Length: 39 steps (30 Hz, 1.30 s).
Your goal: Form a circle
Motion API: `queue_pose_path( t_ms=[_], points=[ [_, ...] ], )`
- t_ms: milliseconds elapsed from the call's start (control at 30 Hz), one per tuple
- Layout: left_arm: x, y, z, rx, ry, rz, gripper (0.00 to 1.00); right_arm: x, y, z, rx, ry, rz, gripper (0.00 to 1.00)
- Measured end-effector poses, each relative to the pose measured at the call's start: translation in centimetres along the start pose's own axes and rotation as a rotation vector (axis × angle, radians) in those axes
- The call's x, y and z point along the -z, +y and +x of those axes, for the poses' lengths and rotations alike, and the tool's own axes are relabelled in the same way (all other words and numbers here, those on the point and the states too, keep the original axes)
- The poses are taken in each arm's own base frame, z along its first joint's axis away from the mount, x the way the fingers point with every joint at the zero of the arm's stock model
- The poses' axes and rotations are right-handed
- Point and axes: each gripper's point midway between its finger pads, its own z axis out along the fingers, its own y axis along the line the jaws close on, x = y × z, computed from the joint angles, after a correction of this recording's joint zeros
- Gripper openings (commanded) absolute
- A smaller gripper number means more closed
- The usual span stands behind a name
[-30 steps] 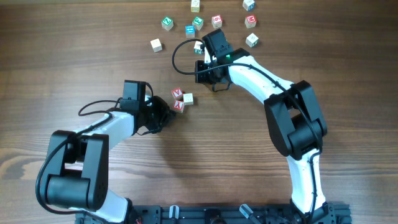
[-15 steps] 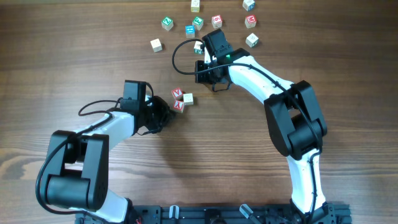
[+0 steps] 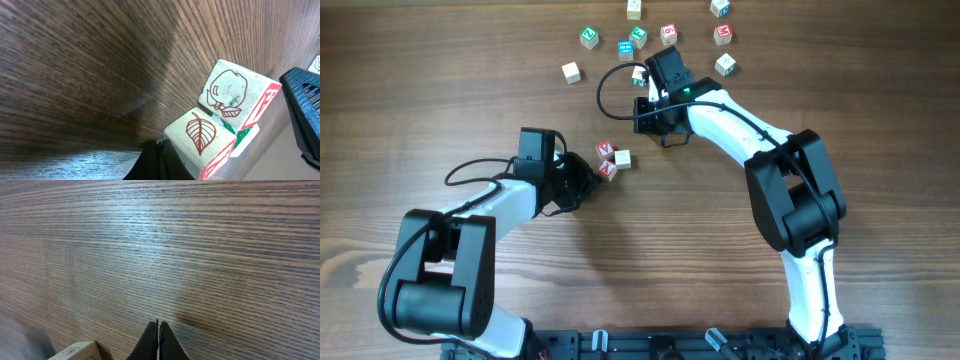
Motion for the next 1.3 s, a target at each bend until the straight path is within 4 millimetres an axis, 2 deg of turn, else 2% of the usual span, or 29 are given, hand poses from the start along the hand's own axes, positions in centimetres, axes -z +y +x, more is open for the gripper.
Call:
queue_pose_path(
  t_ms=[433,667,1000,1067,1100,1233,1300],
  points=[
    [0.1,0.6,0.8,0.02,0.033,-0.037,0.04,0.0,0.0,0.0,0.0,0.0,0.0,0.05],
    [-0.8,0.1,3.7,-0.045,0.092,-0.053,0.04,0.0,0.0,0.0,0.0,0.0,0.0,0.05],
    [-0.9,0.1,4.4,-0.057,0.114,-0.057,0.04,0.0,-0.3,0.4,-0.005,0.015,0.012,0.04],
    [-0.7,0.6,4.9,-0.056,0.131,-0.083,0.04,0.1,-1.2,0.9,-0.03,0.031,0.054,0.05],
    [-0.3,1.2,5.2,-0.05,0.138,-0.11,0.04,0.2,-2.4,1.5,-0.068,0.048,0.117,0.05],
    [2.1,4.5,5.5,-0.022,0.094,-0.281,0.04,3.3,-7.4,3.9,-0.256,0.098,0.374,0.04],
    [3.5,5.9,4.9,-0.01,0.038,-0.347,0.04,4.0,-8.5,4.4,-0.305,0.103,0.428,0.05]
  ],
)
